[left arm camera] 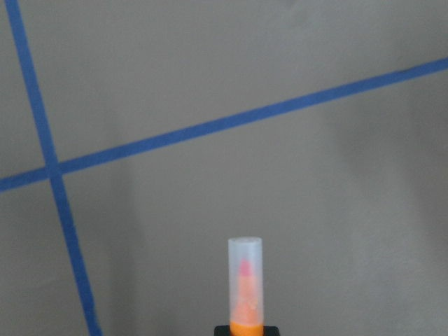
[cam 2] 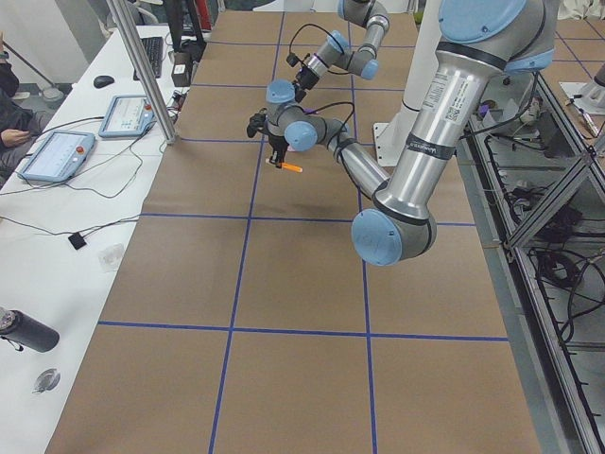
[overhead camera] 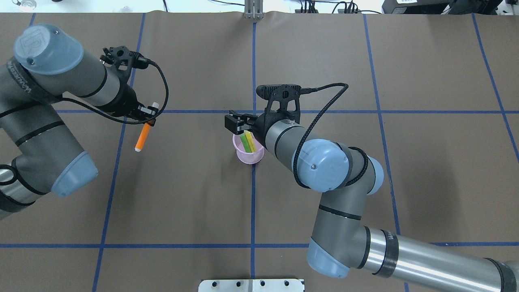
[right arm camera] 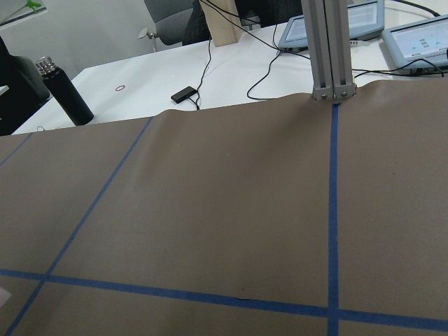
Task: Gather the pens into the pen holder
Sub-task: 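Lift orange marker with left gripper while right releases and moves to purple marker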
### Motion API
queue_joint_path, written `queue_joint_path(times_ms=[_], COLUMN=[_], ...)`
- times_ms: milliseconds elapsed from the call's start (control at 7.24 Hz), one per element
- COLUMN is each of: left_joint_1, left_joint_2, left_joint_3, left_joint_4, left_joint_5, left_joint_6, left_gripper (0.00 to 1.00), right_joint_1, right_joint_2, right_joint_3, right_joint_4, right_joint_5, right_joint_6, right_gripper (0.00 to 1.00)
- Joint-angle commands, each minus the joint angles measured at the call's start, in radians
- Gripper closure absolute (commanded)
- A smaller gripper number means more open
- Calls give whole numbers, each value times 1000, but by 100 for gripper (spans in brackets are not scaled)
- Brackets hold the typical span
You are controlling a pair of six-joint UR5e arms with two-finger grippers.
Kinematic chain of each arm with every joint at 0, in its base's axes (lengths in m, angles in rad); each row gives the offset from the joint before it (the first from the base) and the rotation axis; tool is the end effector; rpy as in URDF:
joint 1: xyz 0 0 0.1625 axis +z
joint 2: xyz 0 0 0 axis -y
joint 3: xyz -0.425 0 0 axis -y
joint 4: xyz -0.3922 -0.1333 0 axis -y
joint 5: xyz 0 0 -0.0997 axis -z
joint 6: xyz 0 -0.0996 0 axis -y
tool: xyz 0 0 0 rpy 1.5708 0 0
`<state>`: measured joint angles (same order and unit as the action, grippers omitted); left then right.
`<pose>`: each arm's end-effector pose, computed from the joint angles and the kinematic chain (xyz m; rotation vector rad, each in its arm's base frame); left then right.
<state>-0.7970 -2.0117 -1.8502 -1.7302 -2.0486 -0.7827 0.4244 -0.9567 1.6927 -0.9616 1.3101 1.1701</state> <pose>0.3622 -0.4959 0.2677 0.3008 0.9232 0.2019 -0.5284 -0.4132 0.1709 0.7380 -1.1371 0.1952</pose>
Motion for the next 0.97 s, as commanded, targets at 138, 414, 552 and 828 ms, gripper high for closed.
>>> queue_joint_path(times_ms=[138,414,552,828], left_joint_1=[-2,7,56,168], left_joint_2=[-39,-44,-44,-45], left_joint_3=[-38,-5,31,74], left_joint_4=[-328,-536,-621,-800], left_joint_5=[180,283,365,520], left_joint_6=[-249,-376,-392,-447], left_gripper=[100,100,100,100], right_joint_1=[204,263,263,263], right_joint_2=[-10,-71,-107,-140], right_joint_3=[38,33,27,-10], right_joint_4=[-339,-474,-486,-488], right_joint_5=[493,589,589,648], right_joint_6=[37,39,39,61], right_gripper=[0,0,0,0])
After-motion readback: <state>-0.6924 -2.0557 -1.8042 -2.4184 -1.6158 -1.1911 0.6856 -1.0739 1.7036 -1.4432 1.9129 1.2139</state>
